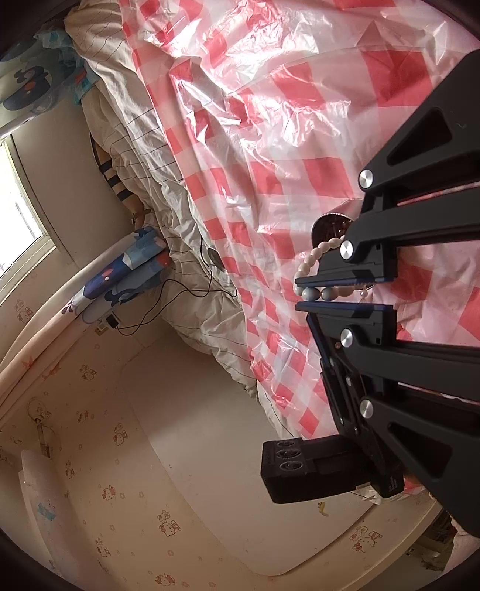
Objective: Organize jewelry
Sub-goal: 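Lower both bracelets into the tin and open both grippers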
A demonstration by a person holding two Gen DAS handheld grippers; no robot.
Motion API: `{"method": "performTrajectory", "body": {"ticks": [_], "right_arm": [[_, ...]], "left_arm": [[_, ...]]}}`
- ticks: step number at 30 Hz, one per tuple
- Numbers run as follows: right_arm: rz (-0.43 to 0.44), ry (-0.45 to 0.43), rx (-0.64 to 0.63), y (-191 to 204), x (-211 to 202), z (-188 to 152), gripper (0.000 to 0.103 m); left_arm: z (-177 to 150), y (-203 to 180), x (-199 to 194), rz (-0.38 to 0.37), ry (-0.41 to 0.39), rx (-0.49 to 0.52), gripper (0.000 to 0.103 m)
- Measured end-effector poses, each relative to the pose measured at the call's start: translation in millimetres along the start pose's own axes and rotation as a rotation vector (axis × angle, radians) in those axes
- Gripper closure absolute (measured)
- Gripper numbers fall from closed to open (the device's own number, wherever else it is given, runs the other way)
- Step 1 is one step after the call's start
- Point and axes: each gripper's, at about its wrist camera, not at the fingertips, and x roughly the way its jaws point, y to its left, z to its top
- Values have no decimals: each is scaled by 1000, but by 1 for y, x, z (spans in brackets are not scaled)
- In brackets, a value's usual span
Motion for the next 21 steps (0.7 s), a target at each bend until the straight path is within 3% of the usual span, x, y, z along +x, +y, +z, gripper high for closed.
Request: {"method": "performTrajectory", "body": {"ticks": [10,21], "right_arm": [[-15,43,11,-6,33,2,95],[-41,82,29,-18,52,-6,95]], "left_arm": [[-8,18,28,-57,28,-82,96],[-25,32,59,-6,103,-116,96]]}}
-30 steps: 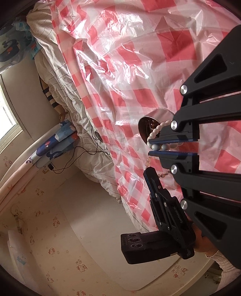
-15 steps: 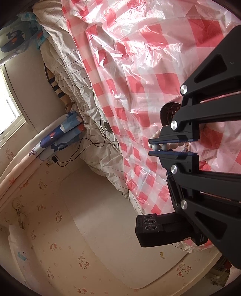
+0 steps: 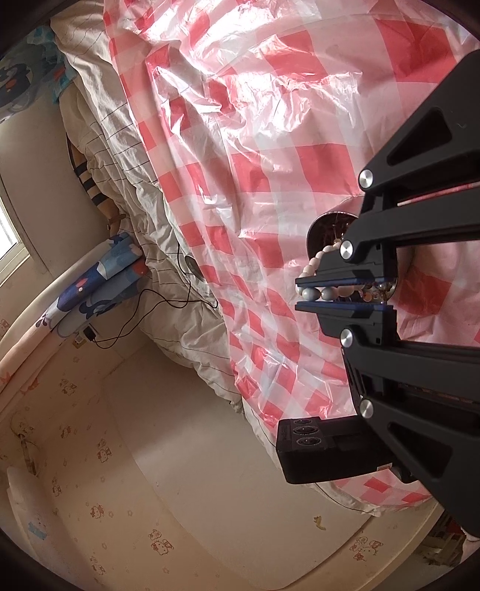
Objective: Organize jewelry
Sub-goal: 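Lower both bracelets into the tin and open both grippers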
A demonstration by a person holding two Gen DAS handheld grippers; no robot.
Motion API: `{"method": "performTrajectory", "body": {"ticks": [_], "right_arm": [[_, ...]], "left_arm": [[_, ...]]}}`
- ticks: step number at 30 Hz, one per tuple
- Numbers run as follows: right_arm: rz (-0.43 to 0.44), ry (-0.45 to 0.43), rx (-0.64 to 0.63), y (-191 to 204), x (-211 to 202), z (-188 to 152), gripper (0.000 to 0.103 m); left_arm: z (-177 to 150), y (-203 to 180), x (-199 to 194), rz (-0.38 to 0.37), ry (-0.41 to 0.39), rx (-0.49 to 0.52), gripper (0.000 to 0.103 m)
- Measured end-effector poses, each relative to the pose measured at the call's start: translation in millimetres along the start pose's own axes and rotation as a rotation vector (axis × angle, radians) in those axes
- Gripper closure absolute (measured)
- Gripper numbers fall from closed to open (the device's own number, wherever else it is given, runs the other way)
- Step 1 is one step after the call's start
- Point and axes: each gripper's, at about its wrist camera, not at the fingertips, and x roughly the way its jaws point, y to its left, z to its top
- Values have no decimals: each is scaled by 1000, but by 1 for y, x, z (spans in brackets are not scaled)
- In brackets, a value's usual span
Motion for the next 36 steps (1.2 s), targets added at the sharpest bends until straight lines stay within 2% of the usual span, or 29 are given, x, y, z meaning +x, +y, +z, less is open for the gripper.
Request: {"method": "performTrajectory", "body": {"ticks": [6,10,16,22,23,24,26,31,32,34,35,36], "right_arm": [[-25,21,-16,1,10,-3,95],[-33,43,-30,5,23,-6,95],[-6,68,-42,15,40,-9,95],[-52,210,-47,13,77,-19,95],[-62,232,-46,12,83,-22,92],[-64,251,-40,9,87,-24,81],[-50,263,-26,7,88,-26,73],[-60,195,-23,12,50,-18,70],[-78,167,-33,15,35,-17,68],[-144,99,-70,23,6,-19,57],[-202,63,-91,28,-9,-24,47],[-261,36,-120,32,-21,-31,41]], "left_arm": [[0,10,3,41,34,-31,94],[7,23,-12,45,0,-87,75],[17,45,-36,60,-71,-177,68],[22,50,-47,57,-100,-198,67],[22,49,-48,55,-100,-196,66],[23,48,-48,52,-100,-193,66],[22,44,-48,48,-97,-184,66],[19,34,-50,68,-92,-145,62],[17,30,-52,91,-94,-122,61],[8,19,-56,145,-97,-76,53],[2,13,-58,177,-95,-52,52],[-5,7,-60,211,-91,-28,49]]}}
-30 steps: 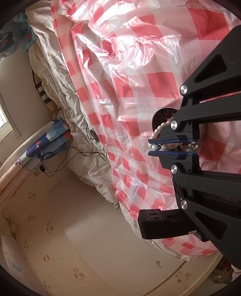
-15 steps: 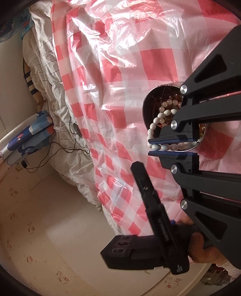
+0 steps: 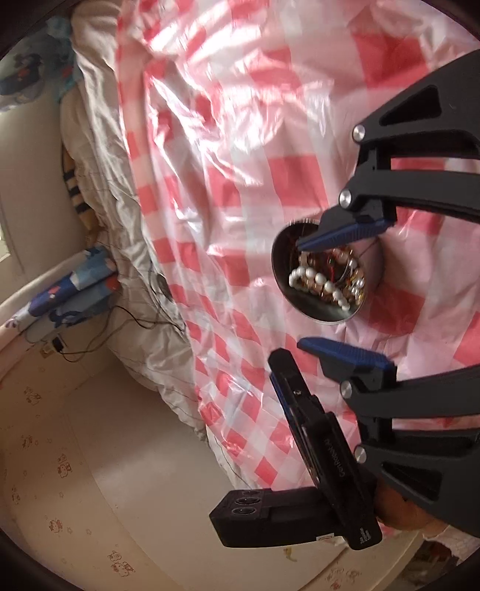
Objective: Organize jewelry
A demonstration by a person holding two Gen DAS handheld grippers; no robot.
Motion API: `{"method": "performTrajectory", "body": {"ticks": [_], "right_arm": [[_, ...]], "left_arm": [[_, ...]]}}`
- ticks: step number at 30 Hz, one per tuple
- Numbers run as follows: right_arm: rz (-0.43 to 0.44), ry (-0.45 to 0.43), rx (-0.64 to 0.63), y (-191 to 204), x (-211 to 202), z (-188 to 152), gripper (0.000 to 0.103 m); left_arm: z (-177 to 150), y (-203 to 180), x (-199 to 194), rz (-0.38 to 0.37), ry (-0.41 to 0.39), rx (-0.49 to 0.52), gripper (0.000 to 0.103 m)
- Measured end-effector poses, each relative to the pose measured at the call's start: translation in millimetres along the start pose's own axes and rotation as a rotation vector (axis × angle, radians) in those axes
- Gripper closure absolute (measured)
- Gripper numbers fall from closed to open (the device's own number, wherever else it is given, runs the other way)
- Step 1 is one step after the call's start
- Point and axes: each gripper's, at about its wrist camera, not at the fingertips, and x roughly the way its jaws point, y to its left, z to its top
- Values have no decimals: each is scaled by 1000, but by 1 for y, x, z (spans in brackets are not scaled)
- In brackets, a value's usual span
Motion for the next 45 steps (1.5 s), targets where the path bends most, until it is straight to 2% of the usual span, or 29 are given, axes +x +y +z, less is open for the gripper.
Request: {"method": "performTrajectory", "body": {"ticks": [3,5,7,11,13,16,22,45], "right_arm": [[-177,-19,-112,11,-22,-29,30],[-254,6,-164,14,-22,-47,30],[-291,28,-159,11,-18,-61,29],[-335,17,-104,3,-13,-80,28],[-348,16,-108,3,-13,-82,28],[-370,-1,-113,7,-13,-80,20],[-382,21,-114,8,-7,-79,18],[-404,24,-118,11,-4,-80,13]], "left_arm": [[-17,-17,-7,66,20,67,45],[-31,-23,-18,102,12,61,37],[-48,-25,-30,143,-3,51,25],[-73,-24,-45,238,-40,42,18],[-74,-24,-43,253,-30,36,17],[-72,-27,-43,266,-40,39,13],[-70,-39,-42,265,-53,79,8],[-74,-32,-30,244,1,50,8]]}}
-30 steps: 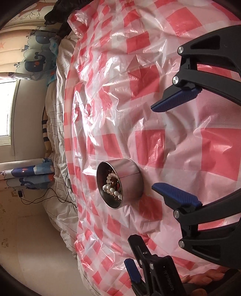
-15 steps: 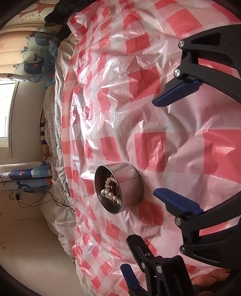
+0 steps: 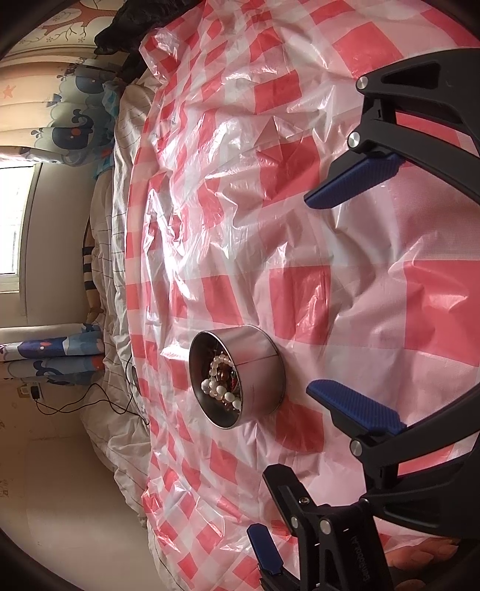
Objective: Organize jewelry
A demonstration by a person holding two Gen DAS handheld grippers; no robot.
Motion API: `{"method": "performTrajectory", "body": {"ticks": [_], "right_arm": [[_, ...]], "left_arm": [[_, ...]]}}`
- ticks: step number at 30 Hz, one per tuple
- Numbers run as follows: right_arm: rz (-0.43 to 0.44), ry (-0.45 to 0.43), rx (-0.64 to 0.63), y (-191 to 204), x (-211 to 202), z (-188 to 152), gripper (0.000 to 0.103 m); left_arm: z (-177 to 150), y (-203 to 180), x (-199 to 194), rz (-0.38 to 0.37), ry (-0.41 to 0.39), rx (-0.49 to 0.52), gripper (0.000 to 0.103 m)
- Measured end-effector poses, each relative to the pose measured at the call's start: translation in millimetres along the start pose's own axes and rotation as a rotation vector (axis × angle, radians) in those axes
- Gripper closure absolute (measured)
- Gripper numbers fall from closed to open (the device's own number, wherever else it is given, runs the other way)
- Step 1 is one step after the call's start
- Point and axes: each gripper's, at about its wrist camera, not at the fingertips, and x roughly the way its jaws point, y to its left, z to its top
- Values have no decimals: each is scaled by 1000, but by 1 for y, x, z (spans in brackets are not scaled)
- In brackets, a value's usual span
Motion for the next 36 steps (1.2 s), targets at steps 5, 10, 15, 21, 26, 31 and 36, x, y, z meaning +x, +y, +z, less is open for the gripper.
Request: {"method": "performTrajectory", "body": {"ticks": [5,10,15,21,26,31,36], "right_arm": [[-1,5,1,0,1,-1,12],[-3,8,0,-1,2,-2,12],[-3,8,0,0,2,-2,12],[-4,11,-1,0,2,-3,11],[-4,12,-1,0,2,-3,10],[-4,13,-2,-1,3,-4,10],[-4,16,-2,0,4,-4,10]], "left_arm": [[-1,1,2,0,8,-6,8],[-1,2,2,-1,8,-7,8],[-2,1,2,1,7,-6,8],[-1,1,2,2,7,-6,8],[-1,1,2,2,8,-6,8],[-2,3,4,2,17,-8,8],[-2,4,4,4,16,-7,8]]}}
